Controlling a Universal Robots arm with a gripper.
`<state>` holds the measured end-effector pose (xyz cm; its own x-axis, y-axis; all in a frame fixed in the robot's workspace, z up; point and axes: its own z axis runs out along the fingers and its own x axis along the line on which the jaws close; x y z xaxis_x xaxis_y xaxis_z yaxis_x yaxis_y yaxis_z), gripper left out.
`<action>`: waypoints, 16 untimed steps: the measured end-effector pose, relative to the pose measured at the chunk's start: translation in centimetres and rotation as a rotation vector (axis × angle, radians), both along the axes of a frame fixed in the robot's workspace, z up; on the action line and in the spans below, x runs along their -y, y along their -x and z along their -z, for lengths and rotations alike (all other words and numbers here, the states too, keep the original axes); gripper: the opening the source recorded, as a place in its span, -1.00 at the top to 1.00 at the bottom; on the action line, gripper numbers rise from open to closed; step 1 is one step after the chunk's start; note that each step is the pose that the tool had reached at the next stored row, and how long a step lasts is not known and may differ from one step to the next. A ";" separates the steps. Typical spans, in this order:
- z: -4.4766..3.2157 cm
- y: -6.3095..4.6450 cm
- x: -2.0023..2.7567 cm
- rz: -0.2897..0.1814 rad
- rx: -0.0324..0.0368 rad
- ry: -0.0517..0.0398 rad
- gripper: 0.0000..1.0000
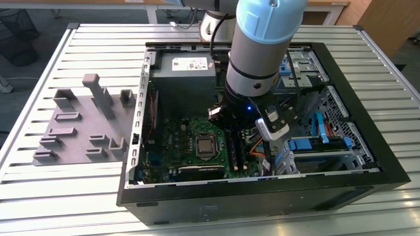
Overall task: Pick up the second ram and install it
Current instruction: 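Press down the second ram until it locks into place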
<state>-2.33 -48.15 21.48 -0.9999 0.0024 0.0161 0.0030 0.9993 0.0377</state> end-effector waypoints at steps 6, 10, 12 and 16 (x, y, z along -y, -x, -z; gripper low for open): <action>-1.15 0.0 -0.02 0.000 0.0002 -0.0018 0.79; -1.84 0.0 -0.01 0.000 0.0002 -0.0017 0.79; -1.84 0.0 -0.02 0.000 0.0003 -0.0019 0.79; -1.90 0.0 -0.01 0.000 0.0001 -0.0016 0.79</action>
